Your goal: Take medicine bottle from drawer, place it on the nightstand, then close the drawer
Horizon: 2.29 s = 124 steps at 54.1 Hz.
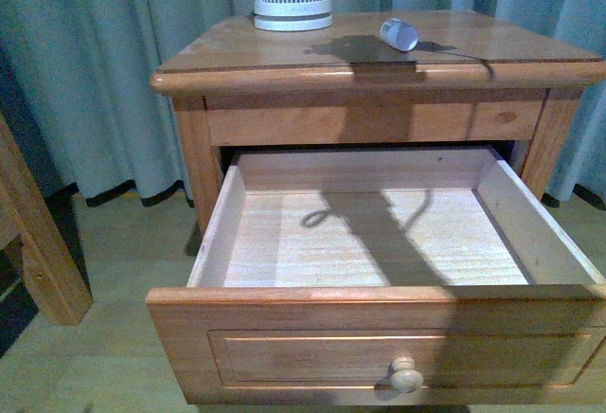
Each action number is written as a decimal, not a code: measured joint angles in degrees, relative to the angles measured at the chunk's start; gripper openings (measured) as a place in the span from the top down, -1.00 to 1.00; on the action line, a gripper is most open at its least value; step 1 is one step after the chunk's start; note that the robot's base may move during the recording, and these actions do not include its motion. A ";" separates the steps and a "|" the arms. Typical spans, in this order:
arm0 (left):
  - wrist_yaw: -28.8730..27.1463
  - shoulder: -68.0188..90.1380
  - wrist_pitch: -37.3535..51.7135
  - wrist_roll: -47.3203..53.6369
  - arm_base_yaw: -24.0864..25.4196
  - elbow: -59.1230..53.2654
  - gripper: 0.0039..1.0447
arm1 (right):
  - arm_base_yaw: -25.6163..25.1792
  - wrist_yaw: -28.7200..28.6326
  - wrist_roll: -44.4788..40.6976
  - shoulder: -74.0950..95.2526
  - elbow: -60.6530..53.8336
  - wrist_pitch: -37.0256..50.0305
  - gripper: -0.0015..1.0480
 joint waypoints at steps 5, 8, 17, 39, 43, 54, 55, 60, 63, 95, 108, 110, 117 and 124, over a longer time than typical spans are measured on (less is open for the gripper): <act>0.00 0.00 0.00 0.00 0.00 0.00 -0.88 | 0.96 -1.64 0.31 -6.23 -7.26 3.50 -0.89; 0.00 0.00 0.00 0.00 0.00 -0.02 -0.88 | 1.99 -2.78 0.37 -12.44 -13.70 6.25 -0.86; 0.00 0.00 0.00 -0.02 0.00 0.00 -0.88 | 5.03 -3.34 1.29 -32.00 -34.03 12.13 -0.36; 0.00 0.00 0.00 0.00 0.00 0.00 -0.88 | 11.82 -0.70 11.17 -61.59 -85.53 5.99 0.94; 0.00 0.00 0.00 -0.02 0.00 0.00 -0.88 | 12.33 -0.17 12.55 -59.82 -90.16 8.20 0.94; 0.00 0.00 0.00 -0.02 0.00 0.00 -0.88 | 9.66 1.55 11.65 -45.31 -93.68 25.20 0.94; 0.00 0.00 0.00 0.00 0.00 -0.02 -0.88 | 9.09 1.53 11.47 -43.17 -93.53 27.47 0.94; 0.00 0.00 0.00 0.00 0.00 0.00 -0.88 | 7.10 1.18 9.14 -34.71 -92.08 35.80 0.94; 0.00 0.00 0.00 0.00 0.00 0.00 -0.88 | 5.97 0.17 7.93 -29.66 -90.09 39.45 0.94; 0.00 0.00 0.00 0.00 0.00 0.00 -0.88 | -3.15 -2.32 -6.23 -0.55 -56.85 41.92 0.94; 0.00 0.00 0.00 0.00 0.00 -0.02 -0.88 | -5.33 -3.06 -9.51 5.35 -49.00 41.59 0.94; 0.00 0.00 0.00 0.00 0.00 0.00 -0.88 | -5.49 -3.37 -10.10 5.84 -48.28 41.70 0.94; 0.00 0.00 0.00 0.00 0.00 0.00 -0.88 | -5.73 -4.52 -11.80 6.88 -46.01 42.40 0.94; 0.00 0.00 0.00 0.00 0.00 0.00 -0.88 | -6.05 -5.46 -13.09 7.10 -44.13 42.71 0.94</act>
